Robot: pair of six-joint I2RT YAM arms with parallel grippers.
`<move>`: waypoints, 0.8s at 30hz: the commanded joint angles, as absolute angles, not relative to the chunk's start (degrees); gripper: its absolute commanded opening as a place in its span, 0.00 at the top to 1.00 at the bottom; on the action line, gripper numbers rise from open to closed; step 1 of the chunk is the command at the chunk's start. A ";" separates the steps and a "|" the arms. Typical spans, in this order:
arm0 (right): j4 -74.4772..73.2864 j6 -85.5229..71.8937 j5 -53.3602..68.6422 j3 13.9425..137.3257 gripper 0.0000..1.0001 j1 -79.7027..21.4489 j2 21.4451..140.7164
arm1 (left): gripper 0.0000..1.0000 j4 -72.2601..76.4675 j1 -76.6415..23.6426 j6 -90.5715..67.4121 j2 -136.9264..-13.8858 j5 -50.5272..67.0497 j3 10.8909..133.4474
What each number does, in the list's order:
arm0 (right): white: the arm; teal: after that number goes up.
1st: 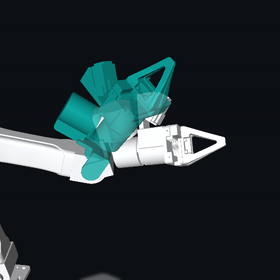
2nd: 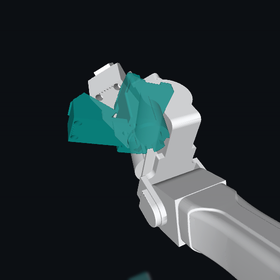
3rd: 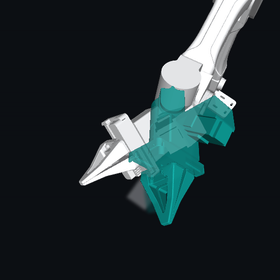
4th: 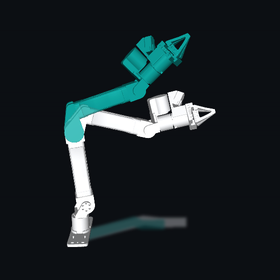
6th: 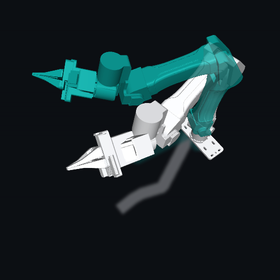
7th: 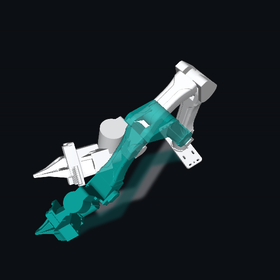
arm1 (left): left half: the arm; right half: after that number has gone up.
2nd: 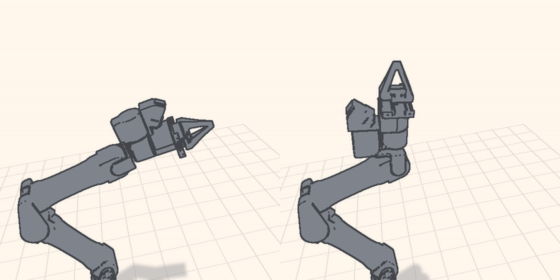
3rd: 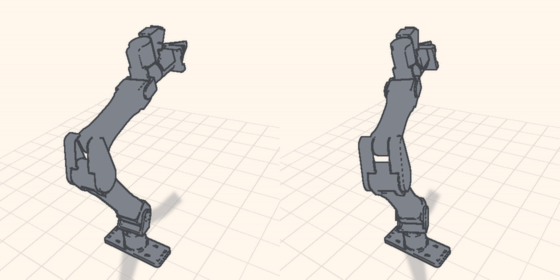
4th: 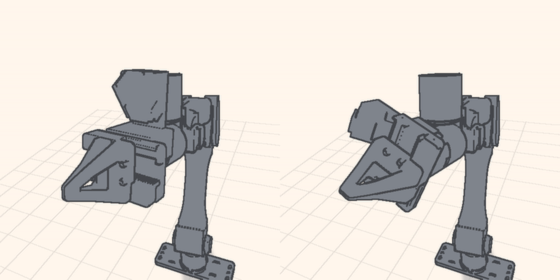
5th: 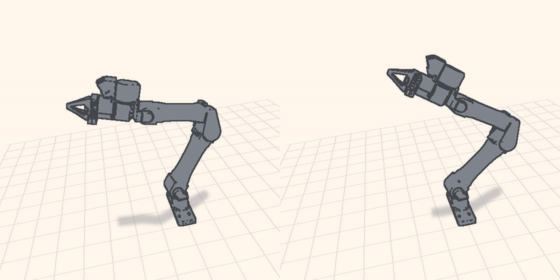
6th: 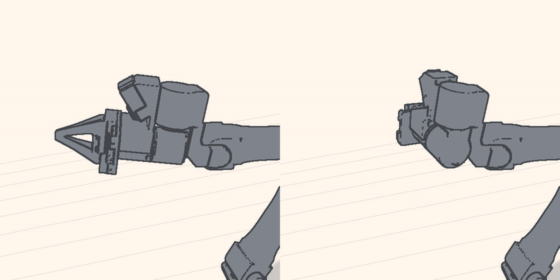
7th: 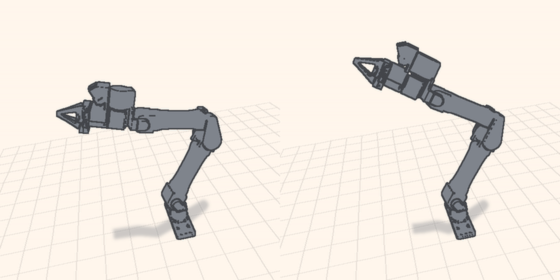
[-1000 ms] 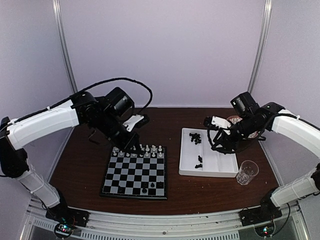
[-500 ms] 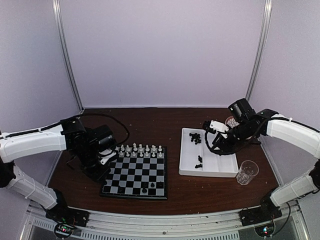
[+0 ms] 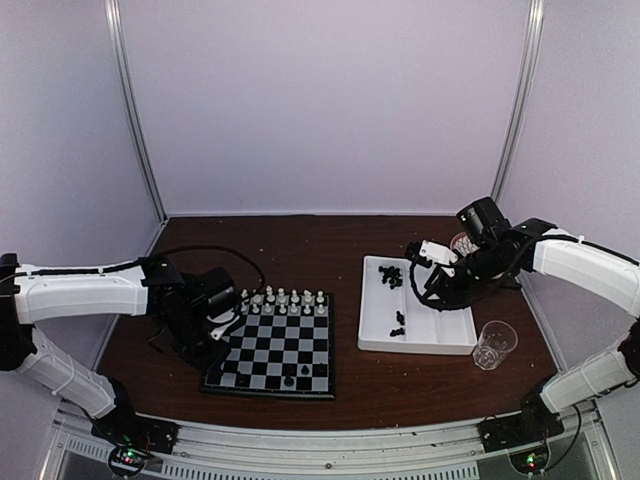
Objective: Set up the chess pieces on the board
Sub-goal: Place the knight at g8.
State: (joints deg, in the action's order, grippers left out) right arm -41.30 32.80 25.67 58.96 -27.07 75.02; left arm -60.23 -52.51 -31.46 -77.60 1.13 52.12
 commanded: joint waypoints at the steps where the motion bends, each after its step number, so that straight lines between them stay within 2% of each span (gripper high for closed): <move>1: -40.75 32.69 25.08 58.36 0.58 -26.63 75.32 | 1.00 -55.04 -52.73 -30.98 -79.52 3.04 52.09; 21: -40.94 32.87 25.23 58.27 0.59 -26.63 75.76 | 1.00 -54.13 -52.73 -30.49 -85.50 3.55 52.35; 24: -40.98 32.88 25.37 58.35 0.59 -26.63 75.76 | 0.93 -54.06 -52.68 -30.50 -85.52 3.34 52.54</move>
State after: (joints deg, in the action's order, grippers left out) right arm -41.30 32.84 25.67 58.85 -27.00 75.46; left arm -55.24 -52.51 -31.11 -85.27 2.83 52.12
